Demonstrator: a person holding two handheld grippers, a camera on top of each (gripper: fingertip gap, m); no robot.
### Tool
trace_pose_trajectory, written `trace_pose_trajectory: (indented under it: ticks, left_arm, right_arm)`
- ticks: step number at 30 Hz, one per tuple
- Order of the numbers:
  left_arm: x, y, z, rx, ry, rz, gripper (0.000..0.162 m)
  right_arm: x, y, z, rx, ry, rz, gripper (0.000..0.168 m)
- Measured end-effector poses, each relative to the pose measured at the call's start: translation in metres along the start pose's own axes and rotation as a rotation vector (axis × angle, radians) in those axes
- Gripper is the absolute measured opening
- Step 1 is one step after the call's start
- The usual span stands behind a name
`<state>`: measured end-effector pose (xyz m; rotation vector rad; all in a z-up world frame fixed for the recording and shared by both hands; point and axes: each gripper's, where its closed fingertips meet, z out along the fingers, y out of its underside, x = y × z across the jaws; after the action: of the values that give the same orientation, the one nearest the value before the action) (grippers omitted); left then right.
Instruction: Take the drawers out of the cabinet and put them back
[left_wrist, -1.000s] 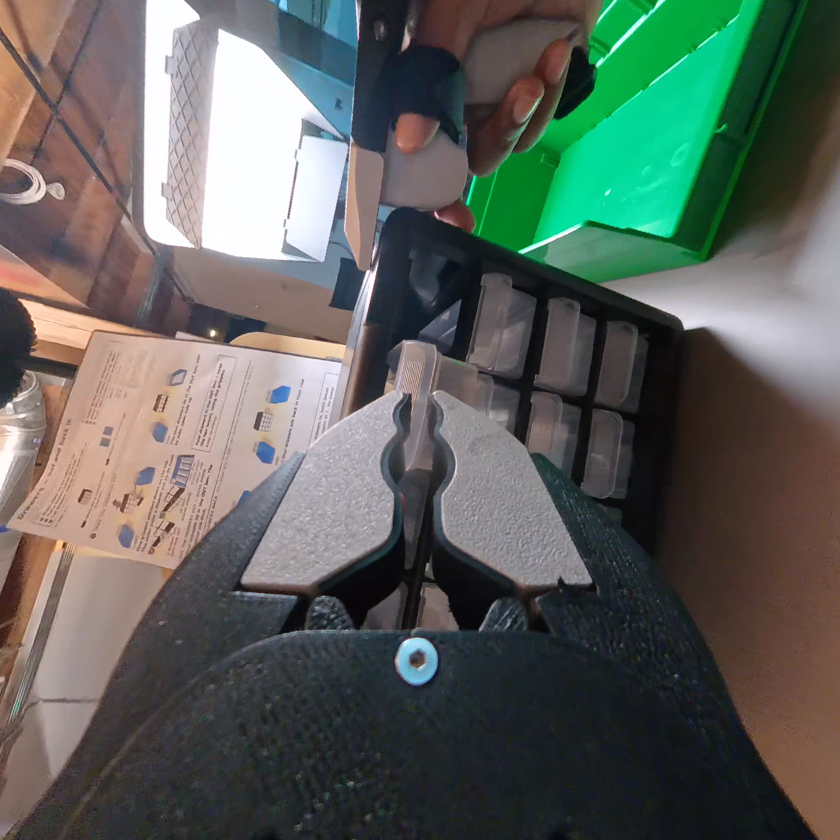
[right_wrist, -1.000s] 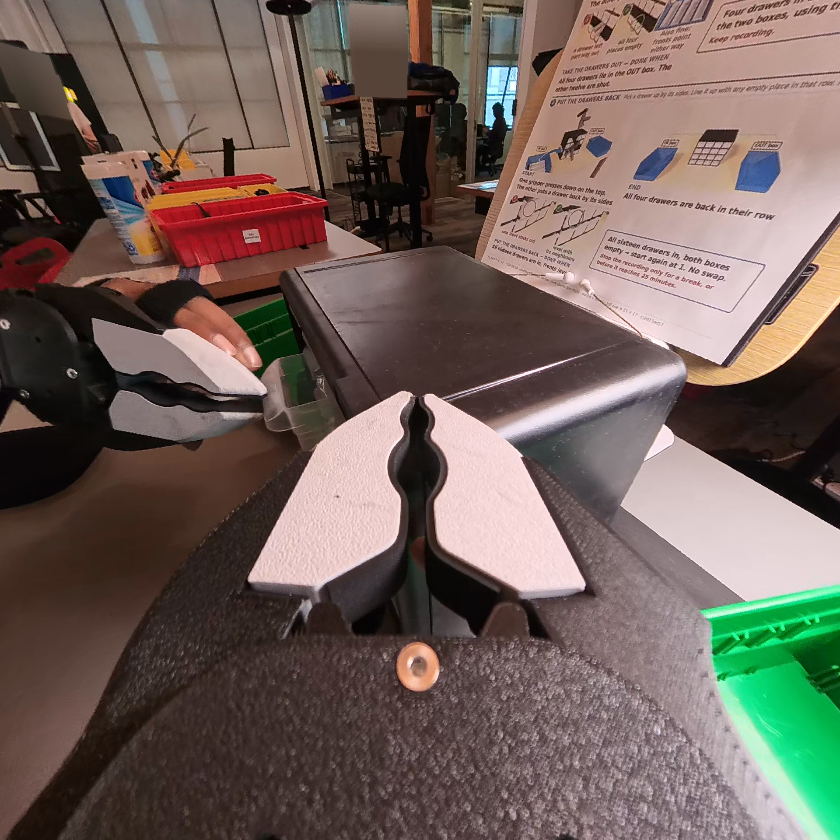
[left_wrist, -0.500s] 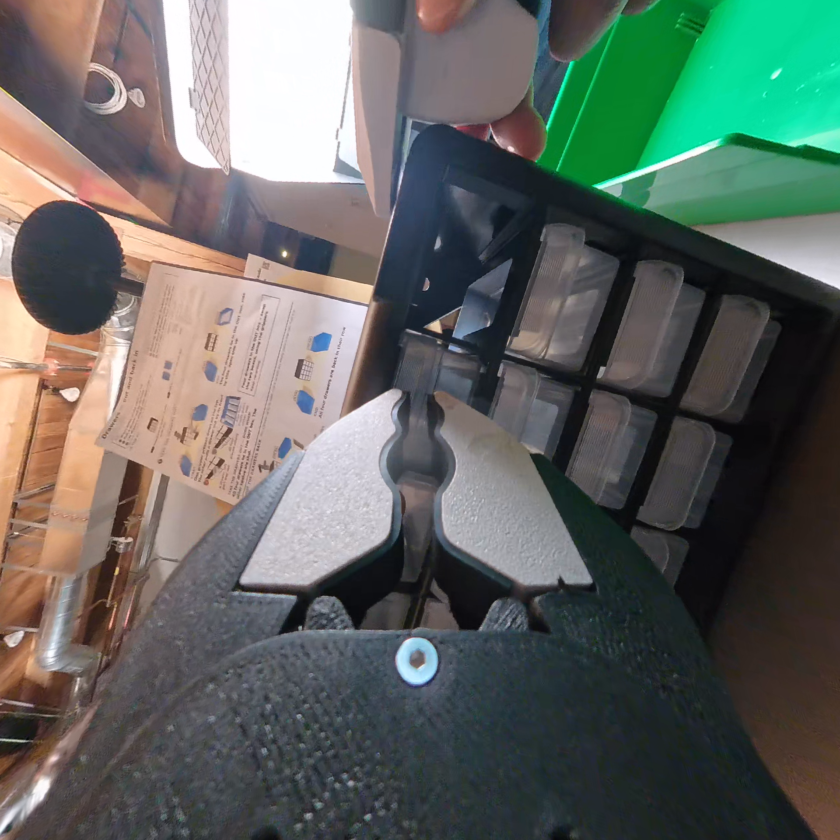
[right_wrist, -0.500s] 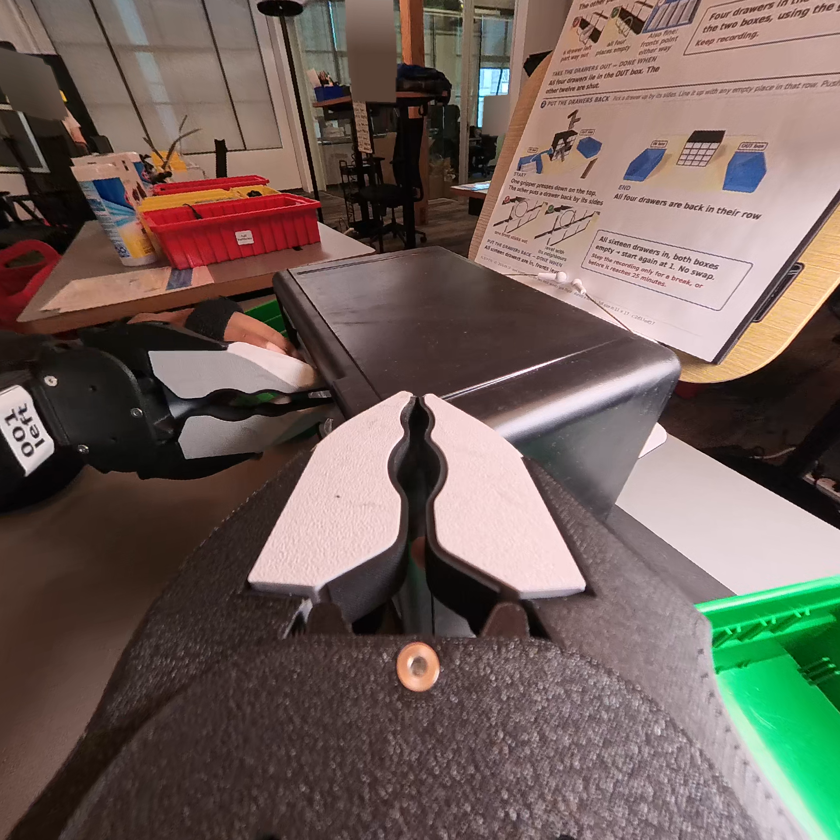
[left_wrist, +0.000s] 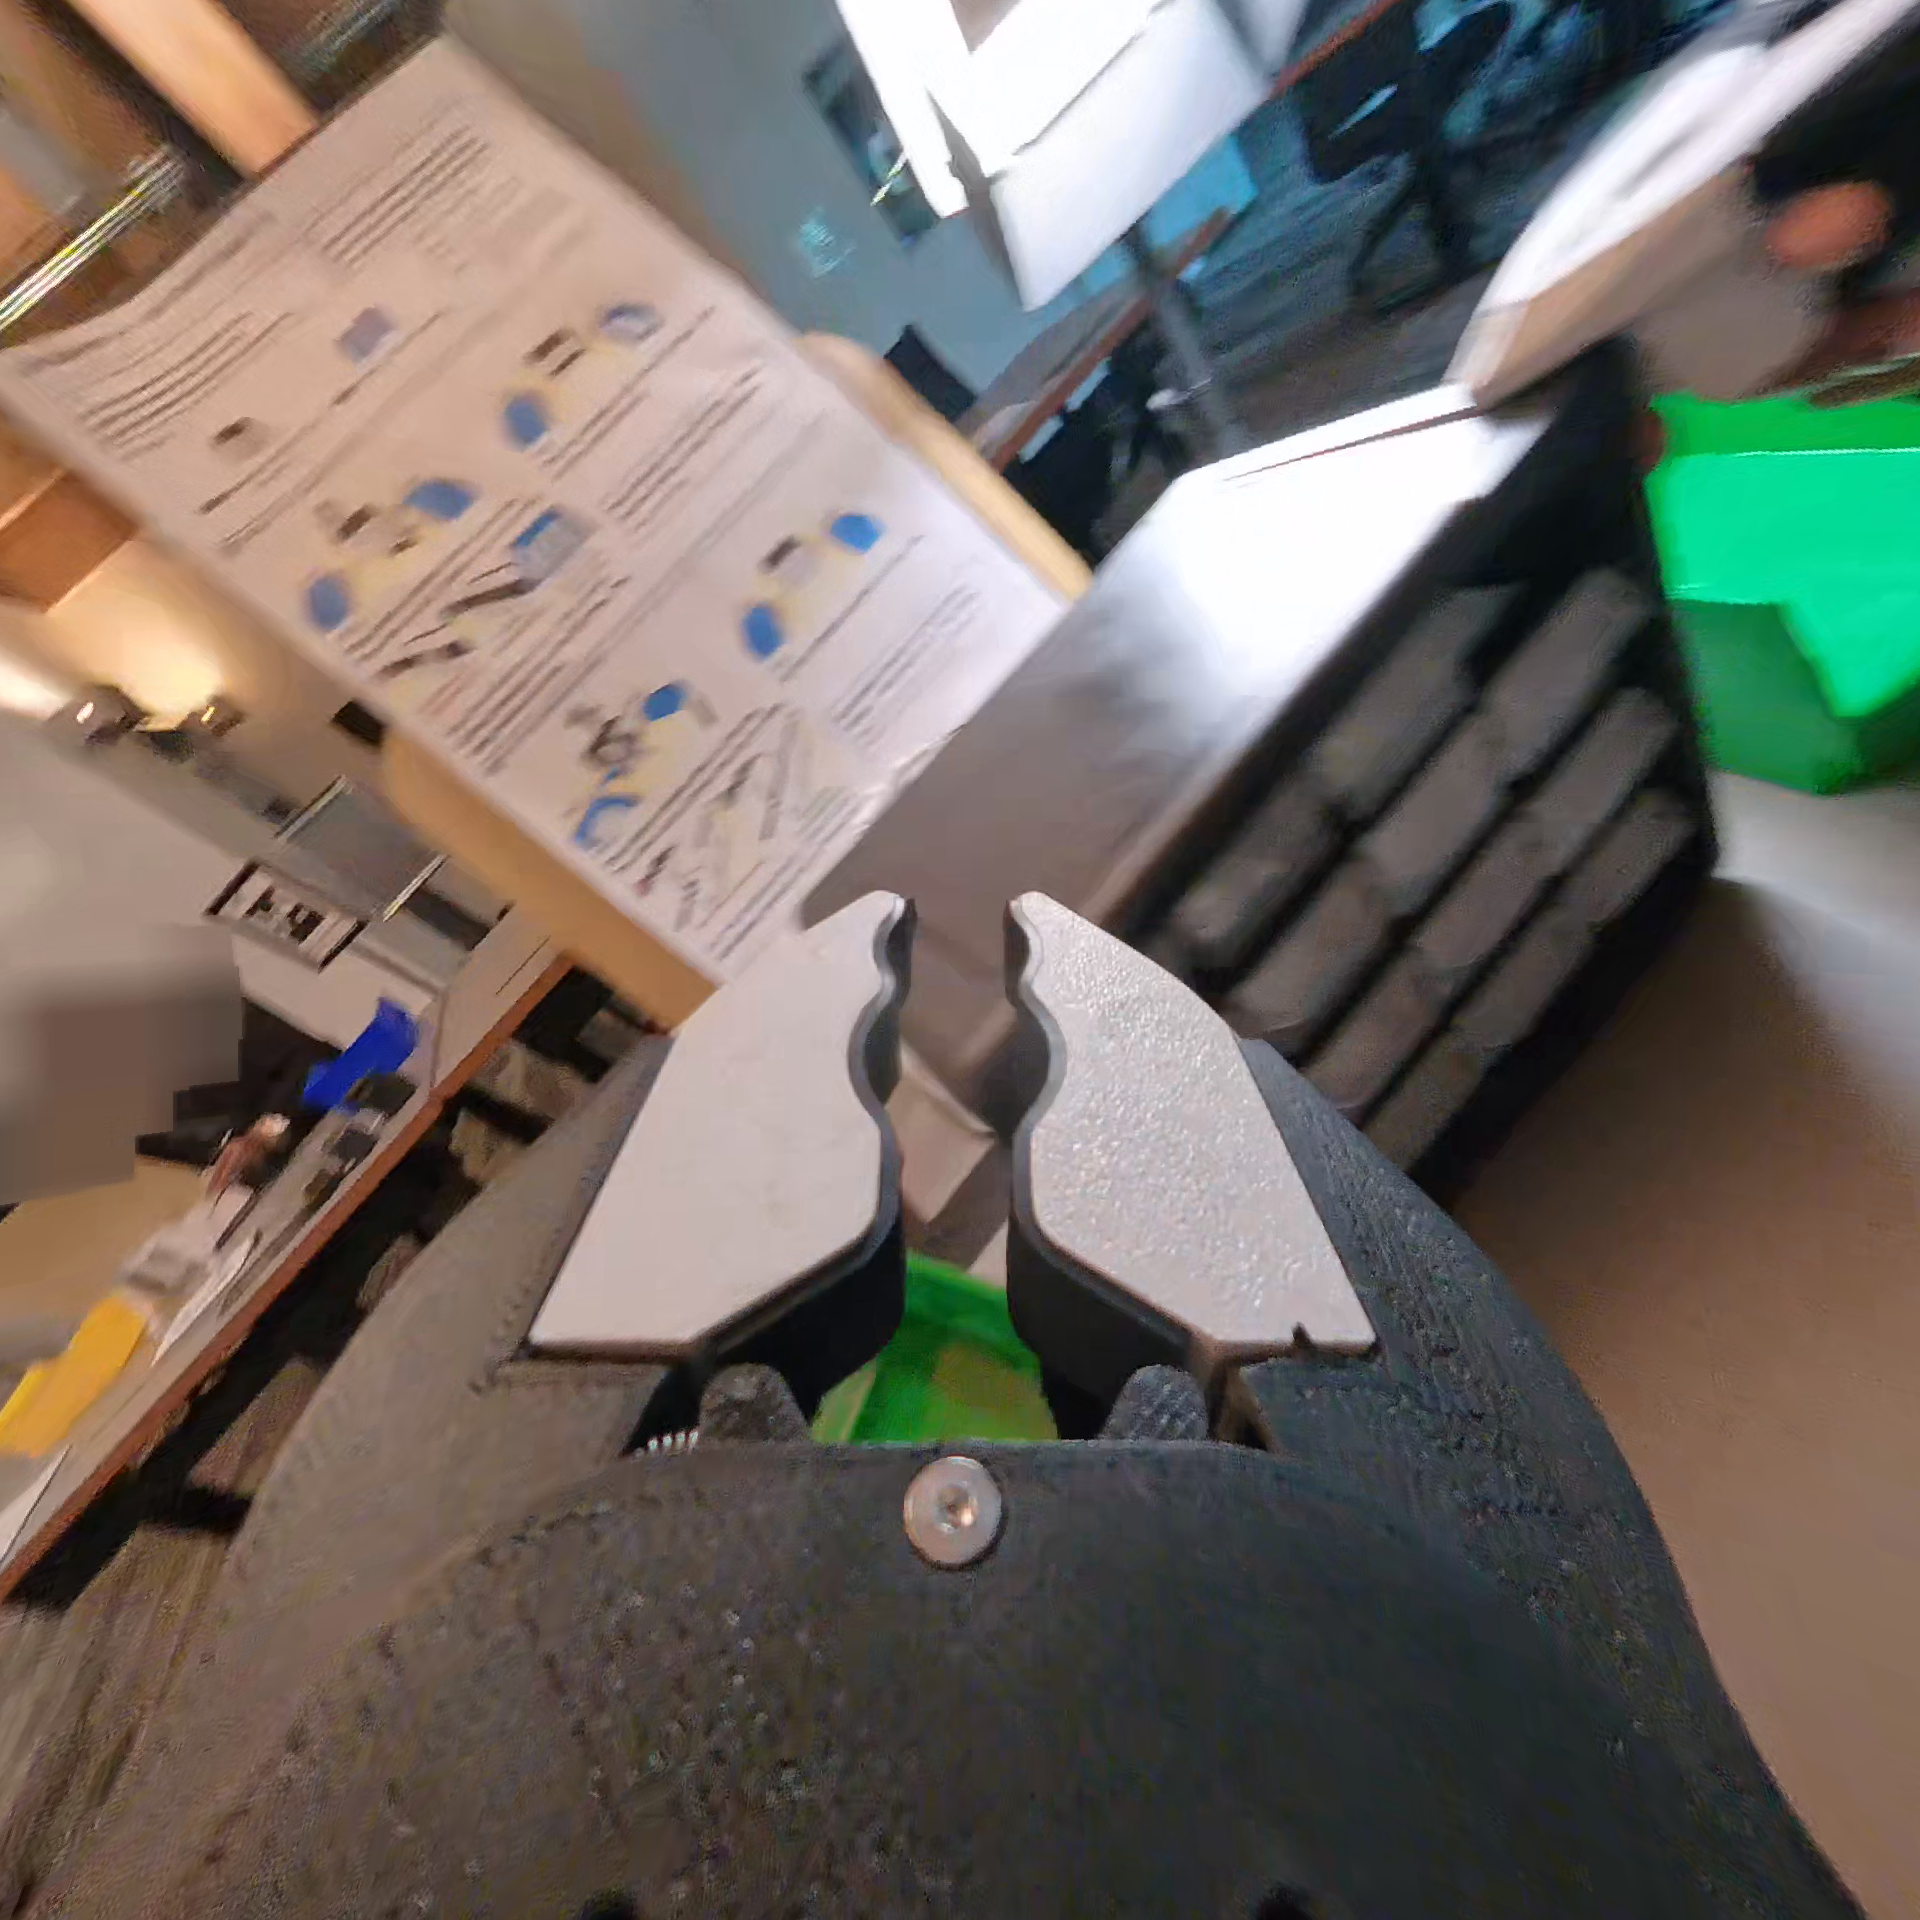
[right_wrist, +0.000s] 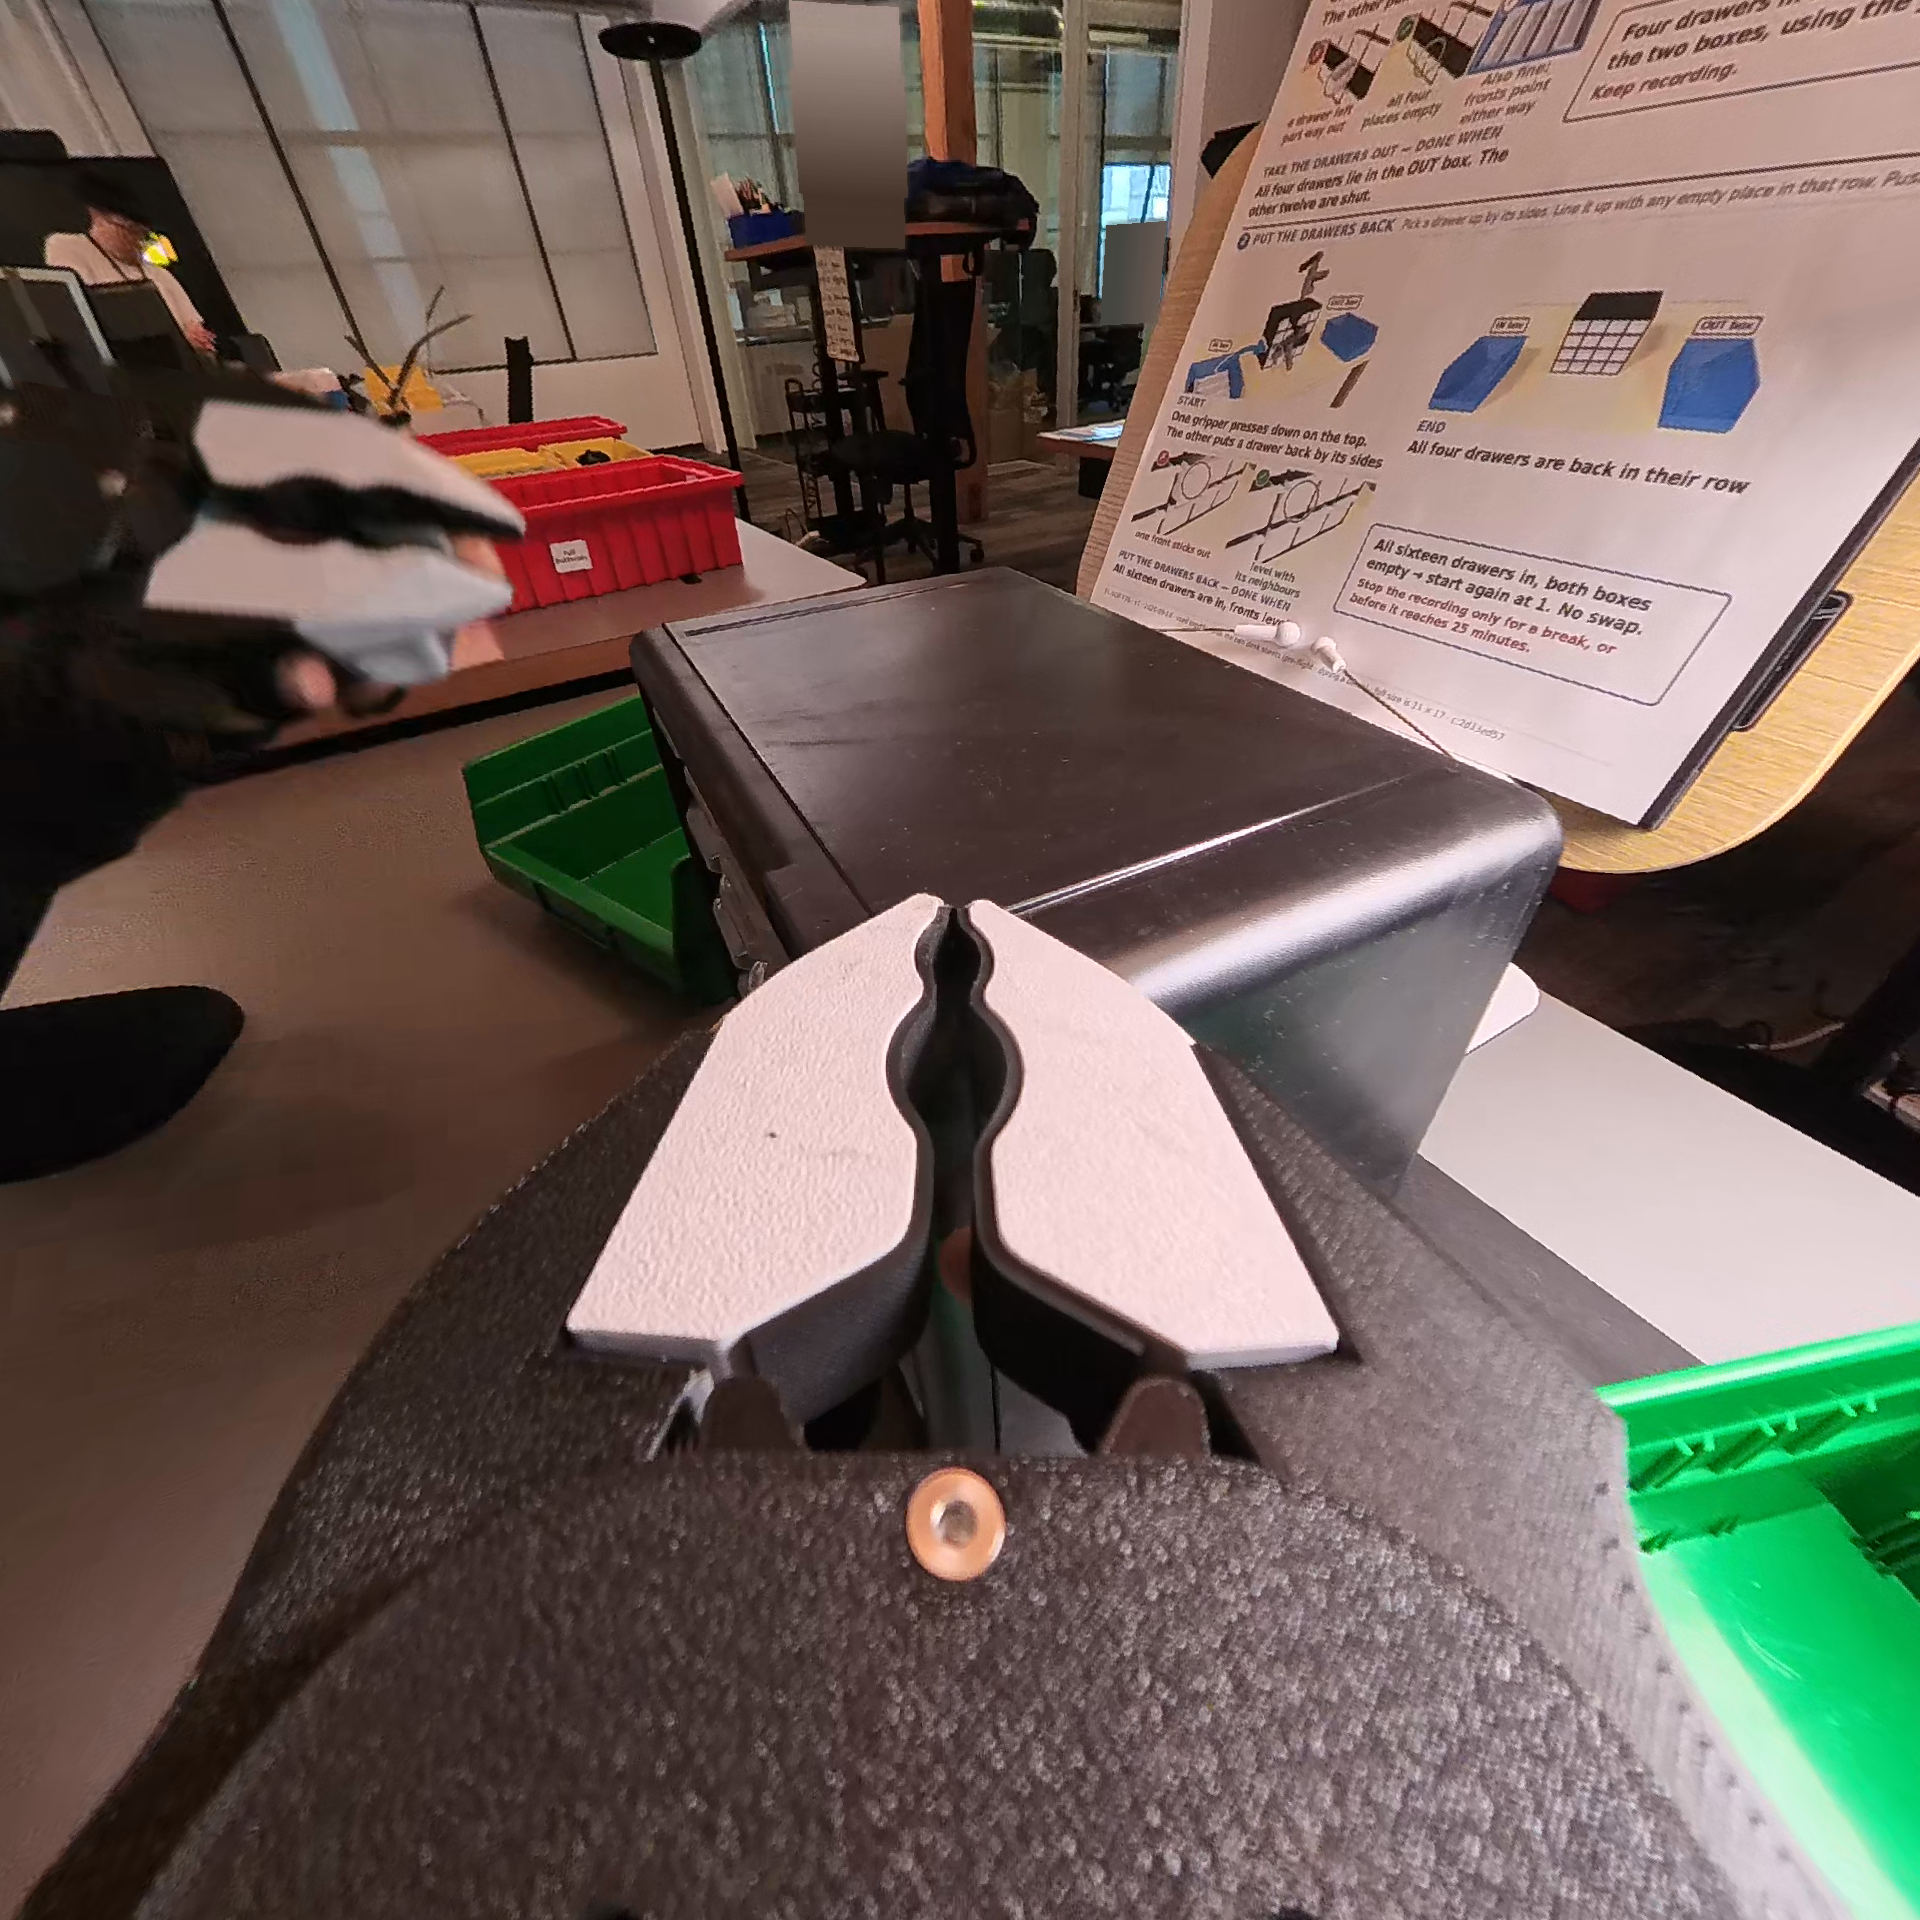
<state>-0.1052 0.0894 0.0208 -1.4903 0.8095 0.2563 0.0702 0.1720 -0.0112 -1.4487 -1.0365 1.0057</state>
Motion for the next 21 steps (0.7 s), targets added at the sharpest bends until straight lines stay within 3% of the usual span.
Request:
trace_pose_trajectory:
  ticks: [3,6,14,17,21]
  left_arm:
    - [-0.069,0.033,-0.008,-0.101,-0.072,-0.024,0.020]
    - [-0.108,0.098,-0.004,-0.332,-0.009,0.003,0.025]
    - [-0.128,0.299,-0.007,-1.029,0.209,0.209,0.024]
    - [-0.126,0.338,-0.005,-1.170,0.236,0.280,0.026]
    - [-0.124,0.365,0.004,-1.283,0.246,0.350,0.028]
  right_arm:
    - [0.000,0.000,0.000,0.001,0.001,0.002,0.000]
    - [0.000,0.000,0.000,0.002,0.002,0.004,0.000]
    - [0.000,0.000,0.000,-0.014,0.011,0.014,0.000]
    - [0.000,0.000,0.000,-0.030,0.024,0.007,0.000]
    - [0.000,0.001,0.000,-0.045,0.029,0.006,0.000]
